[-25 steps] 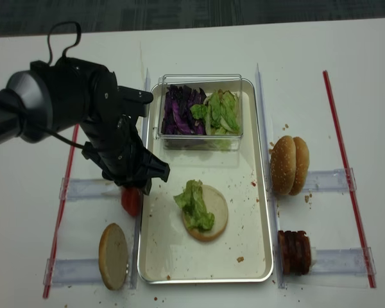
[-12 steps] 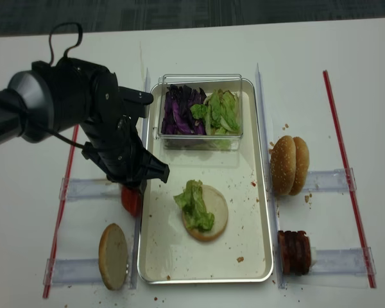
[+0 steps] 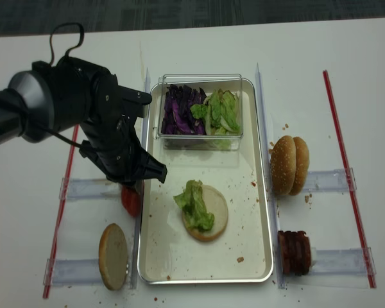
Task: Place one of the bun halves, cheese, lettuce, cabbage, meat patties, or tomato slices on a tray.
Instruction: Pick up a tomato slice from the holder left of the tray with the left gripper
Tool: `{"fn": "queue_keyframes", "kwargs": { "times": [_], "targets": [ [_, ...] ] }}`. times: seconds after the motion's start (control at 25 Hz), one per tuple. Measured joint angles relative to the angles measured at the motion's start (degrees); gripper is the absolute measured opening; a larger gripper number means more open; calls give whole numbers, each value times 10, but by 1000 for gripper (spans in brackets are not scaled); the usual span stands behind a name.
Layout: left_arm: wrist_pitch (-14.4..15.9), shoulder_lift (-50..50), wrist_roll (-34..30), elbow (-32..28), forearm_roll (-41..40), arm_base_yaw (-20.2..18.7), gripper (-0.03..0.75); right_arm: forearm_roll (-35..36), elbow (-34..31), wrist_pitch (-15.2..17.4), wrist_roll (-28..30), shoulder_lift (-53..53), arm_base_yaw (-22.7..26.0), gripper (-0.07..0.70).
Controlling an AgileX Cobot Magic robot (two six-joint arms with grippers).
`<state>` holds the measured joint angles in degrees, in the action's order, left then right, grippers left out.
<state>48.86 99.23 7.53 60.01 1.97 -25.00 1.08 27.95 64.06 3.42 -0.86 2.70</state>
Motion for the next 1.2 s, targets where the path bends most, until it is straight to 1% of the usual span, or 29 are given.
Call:
{"fn": "queue_keyframes", "kwargs": {
  "times": [0.36, 0.8, 1.2],
  "targets": [
    [0, -7, 0, 0, 0, 0, 89, 0, 0, 0, 0, 0, 0, 685],
    [1, -75, 0, 0, 0, 0, 86, 0, 0, 0, 0, 0, 0, 685],
    [19, -123, 0, 0, 0, 0, 85, 0, 0, 0, -1, 0, 0, 685]
  ]
}}
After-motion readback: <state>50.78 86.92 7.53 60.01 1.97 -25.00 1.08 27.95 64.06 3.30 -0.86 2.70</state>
